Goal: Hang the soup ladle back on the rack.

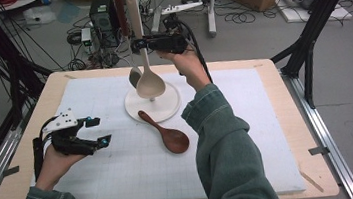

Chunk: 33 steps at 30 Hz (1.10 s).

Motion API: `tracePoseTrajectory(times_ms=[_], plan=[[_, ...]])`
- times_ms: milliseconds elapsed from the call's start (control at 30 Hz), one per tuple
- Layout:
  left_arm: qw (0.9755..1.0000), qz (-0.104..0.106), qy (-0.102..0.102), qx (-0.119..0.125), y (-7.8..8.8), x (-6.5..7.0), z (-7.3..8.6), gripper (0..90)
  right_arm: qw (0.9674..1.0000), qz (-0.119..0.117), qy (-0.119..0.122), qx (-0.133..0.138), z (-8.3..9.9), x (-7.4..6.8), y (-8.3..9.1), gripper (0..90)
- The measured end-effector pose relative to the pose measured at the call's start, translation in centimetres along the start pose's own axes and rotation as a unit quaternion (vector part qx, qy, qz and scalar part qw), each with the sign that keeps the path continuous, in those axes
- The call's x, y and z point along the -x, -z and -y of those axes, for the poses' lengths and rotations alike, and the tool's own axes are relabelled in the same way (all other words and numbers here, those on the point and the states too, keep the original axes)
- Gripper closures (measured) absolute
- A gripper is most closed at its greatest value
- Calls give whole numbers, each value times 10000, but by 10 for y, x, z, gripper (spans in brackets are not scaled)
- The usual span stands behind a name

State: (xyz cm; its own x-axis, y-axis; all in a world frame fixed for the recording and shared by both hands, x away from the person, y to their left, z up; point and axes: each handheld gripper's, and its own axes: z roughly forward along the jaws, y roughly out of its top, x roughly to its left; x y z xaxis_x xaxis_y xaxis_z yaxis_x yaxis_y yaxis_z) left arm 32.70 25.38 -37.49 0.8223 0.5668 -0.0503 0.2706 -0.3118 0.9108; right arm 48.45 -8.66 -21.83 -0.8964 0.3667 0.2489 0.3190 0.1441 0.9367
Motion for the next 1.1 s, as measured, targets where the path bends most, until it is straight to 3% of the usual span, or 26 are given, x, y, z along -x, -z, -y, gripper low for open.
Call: tracePoseTrajectory(times_ms=[533, 733, 1100], plan=[[10000, -76, -10, 9, 3, -1, -1, 204, 9997, 216, 73, 8, 10, -2, 21, 672], [10000, -72, 5, 26, 3, -1, -2, 204, 9998, 174, 85, -28, 15, -4, 24, 686], [10000, -69, 59, 6, 3, -4, 0, 202, 9999, 13, 169, -25, 10, -8, 35, 866]])
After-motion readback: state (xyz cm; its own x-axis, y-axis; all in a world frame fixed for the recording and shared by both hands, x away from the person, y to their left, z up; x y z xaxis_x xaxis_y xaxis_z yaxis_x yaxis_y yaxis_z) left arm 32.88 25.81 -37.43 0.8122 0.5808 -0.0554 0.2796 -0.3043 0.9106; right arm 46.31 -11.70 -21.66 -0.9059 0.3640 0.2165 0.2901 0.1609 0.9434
